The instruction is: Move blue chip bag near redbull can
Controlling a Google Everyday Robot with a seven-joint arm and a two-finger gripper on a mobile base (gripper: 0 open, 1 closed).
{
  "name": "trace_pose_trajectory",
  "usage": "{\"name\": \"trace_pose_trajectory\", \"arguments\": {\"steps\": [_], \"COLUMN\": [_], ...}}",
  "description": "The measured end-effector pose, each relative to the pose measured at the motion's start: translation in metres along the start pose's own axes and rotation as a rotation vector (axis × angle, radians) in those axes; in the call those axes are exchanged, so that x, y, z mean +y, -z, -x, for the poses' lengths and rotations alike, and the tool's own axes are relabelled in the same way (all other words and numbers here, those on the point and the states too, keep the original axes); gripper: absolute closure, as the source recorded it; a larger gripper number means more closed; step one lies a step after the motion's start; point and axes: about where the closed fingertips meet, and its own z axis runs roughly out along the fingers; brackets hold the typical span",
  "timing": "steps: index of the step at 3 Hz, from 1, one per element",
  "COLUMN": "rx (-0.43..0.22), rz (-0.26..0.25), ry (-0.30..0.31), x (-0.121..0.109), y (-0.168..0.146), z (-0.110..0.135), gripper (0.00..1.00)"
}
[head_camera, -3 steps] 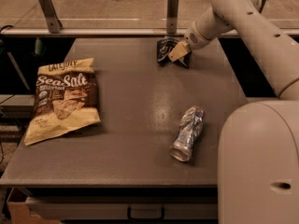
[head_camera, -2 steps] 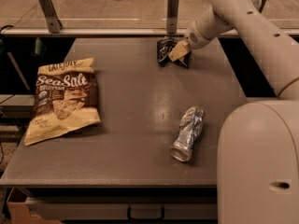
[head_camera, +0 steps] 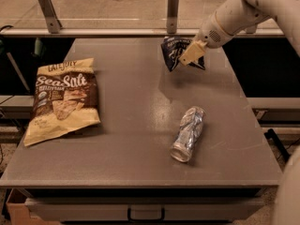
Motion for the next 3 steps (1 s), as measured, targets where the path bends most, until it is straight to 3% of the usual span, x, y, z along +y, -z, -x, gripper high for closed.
{"name": "trace_pose_trajectory", "arguments": {"steps": [1,2,3], "rx": [-0.008,0.024,0.059], "rz": [0.029,0.068,0.118], "ry": [0.125,0.183,0.220], "x": [0.034,0.054,0.067], "y": [0.045,0.059,0.056], "z": [-0.004,-0.022,-0.036], "gripper": [1.00,1.00,0.83]}}
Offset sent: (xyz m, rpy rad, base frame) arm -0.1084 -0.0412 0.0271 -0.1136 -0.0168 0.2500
